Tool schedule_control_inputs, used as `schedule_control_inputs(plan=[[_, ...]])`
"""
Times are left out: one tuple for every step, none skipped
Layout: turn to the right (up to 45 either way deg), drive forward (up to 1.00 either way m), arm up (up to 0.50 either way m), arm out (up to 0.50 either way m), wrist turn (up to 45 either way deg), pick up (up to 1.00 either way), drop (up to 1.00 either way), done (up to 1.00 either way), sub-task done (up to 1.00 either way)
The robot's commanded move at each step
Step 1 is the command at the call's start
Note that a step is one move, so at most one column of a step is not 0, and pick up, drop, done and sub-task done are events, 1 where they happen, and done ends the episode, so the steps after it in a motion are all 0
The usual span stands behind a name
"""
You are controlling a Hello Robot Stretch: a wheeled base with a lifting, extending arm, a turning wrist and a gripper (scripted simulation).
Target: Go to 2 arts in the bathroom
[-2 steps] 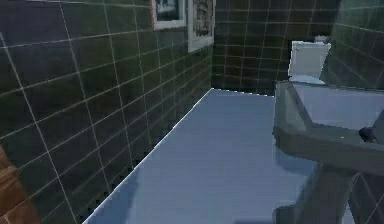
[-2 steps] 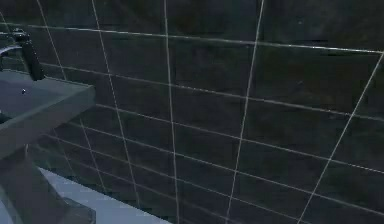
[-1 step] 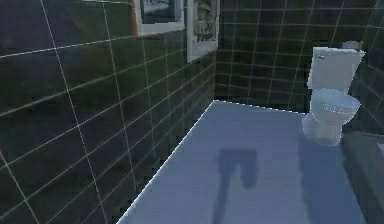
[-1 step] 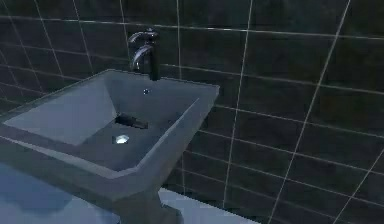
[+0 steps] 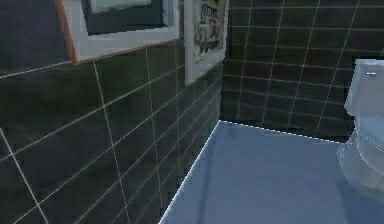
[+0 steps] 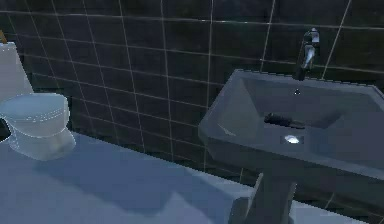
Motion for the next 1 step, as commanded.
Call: schedule_control_inputs(plan=[[-12.0,0.0,0.0,0.0,0.0,0.0,0.0,0.0,0.0]])
